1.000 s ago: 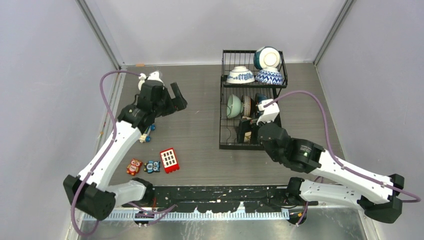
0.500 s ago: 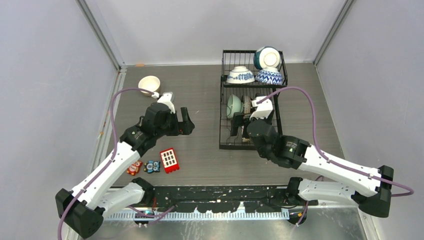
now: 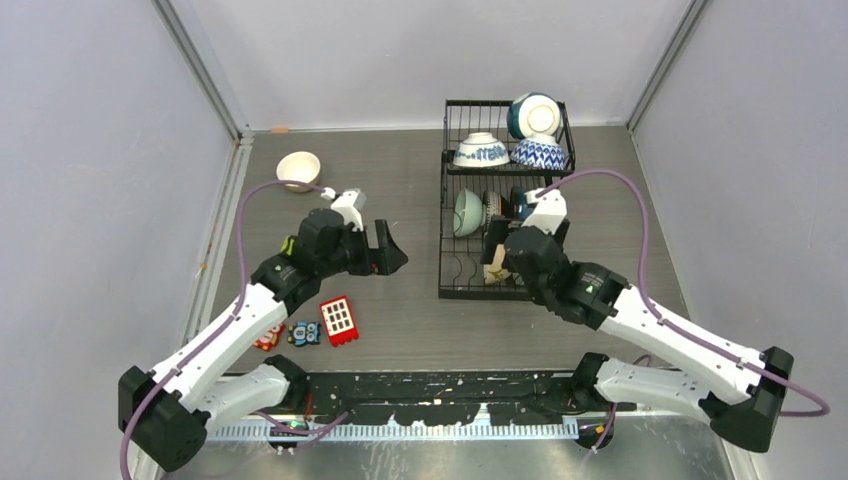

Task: Unload the bowls from the dish rack
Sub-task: Pick up the bowl from the dish rack.

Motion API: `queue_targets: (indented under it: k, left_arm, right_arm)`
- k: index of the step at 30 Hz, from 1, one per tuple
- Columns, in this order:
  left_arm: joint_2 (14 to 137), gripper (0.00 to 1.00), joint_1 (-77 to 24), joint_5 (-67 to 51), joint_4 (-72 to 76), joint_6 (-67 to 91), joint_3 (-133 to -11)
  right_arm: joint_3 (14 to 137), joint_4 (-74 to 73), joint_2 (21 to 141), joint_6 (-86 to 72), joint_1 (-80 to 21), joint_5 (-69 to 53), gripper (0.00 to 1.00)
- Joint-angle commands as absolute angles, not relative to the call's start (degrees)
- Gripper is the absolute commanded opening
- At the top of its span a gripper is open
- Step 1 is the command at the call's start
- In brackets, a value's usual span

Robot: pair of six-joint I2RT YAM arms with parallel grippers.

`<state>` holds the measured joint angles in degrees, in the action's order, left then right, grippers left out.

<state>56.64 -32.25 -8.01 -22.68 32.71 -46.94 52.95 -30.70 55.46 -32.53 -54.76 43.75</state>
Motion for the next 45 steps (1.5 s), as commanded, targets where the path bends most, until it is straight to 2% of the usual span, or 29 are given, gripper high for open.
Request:
queue_targets:
  k: [1,7,15,22,29,38,45]
  left_arm:
    - [55.68,0.89,-37.44,-9.71,-13.94,36.15,-45.64]
    - [59.89,0.87,-44.38,-5.87,-8.44,39.96,-46.4]
    - [67.0,0.85,-49.81,-5.26,2.01,46.65,-46.25]
    - [74.83,0.84,-50.1,-7.41,15.89,52.17,-45.14]
    - [83.75,0.79,-50.17,-8.05,32.23,56.07,-42.73]
    - [91.96,0.75,-50.17,-8.91,40.67,58.47,-44.18]
    - [97.03,0.72,-50.17,-9.79,41.17,58.4,-47.32]
  right_arm:
    - [51.35,-31.77,52.09,-39.57,-49.24,36.95,0.98]
    - [48.77,-33.48,50.57,-42.23,-46.57,36.52,0.95]
    - [43.29,-35.12,42.83,-46.8,-42.51,36.77,0.92]
    - [40.12,-34.91,38.01,-47.82,-42.18,35.64,0.91]
    - [38.99,-34.31,34.61,-46.06,-42.14,34.03,0.92]
    - [38.48,-34.94,31.95,-44.56,-42.19,32.81,0.93]
    - [37.81,-35.83,29.93,-44.57,-42.18,32.34,0.94]
